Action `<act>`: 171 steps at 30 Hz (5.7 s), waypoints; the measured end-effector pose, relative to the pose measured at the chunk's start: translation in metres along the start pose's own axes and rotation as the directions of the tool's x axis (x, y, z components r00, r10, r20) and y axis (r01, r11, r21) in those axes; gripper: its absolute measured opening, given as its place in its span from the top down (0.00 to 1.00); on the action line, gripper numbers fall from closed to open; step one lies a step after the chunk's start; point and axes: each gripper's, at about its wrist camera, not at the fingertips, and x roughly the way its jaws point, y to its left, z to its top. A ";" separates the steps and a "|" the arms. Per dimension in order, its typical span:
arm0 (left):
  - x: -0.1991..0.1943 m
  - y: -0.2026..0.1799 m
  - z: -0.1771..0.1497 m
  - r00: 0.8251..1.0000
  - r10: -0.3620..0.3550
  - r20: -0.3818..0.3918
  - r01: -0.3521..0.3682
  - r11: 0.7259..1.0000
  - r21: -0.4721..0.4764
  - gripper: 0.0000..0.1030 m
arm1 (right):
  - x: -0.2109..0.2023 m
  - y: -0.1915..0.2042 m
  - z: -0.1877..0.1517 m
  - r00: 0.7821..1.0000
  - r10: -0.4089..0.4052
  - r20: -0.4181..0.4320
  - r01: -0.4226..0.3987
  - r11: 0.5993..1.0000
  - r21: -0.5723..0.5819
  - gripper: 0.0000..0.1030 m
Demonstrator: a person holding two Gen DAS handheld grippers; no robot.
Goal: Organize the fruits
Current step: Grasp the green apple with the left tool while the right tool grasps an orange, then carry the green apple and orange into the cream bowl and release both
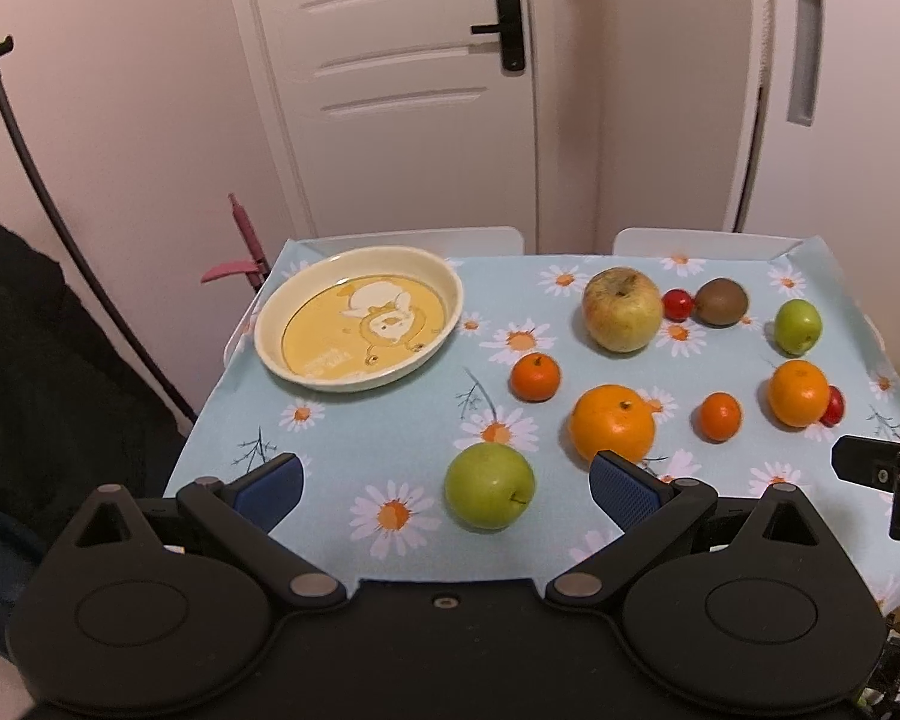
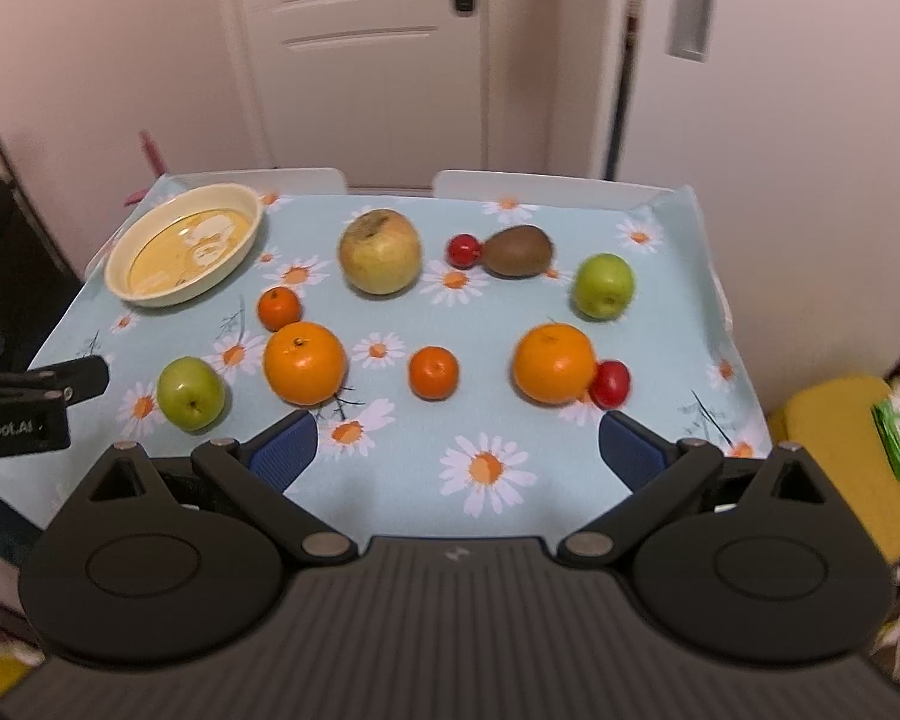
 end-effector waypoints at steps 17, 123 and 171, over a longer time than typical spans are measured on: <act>0.082 -0.018 -0.032 1.000 0.007 -0.014 -0.006 0.995 0.095 0.09 | 0.104 0.014 0.016 0.950 0.311 -0.018 -0.306 0.922 -0.237 0.00; 0.271 0.115 0.129 0.994 -0.100 -0.043 0.107 0.961 0.254 0.40 | 0.238 0.155 0.207 0.972 0.234 -0.023 -0.235 0.972 -0.024 0.27; 0.206 0.135 0.086 0.993 -0.005 -0.114 0.019 0.993 0.121 0.00 | 0.268 0.225 0.177 0.943 0.323 -0.080 -0.324 0.834 -0.447 0.16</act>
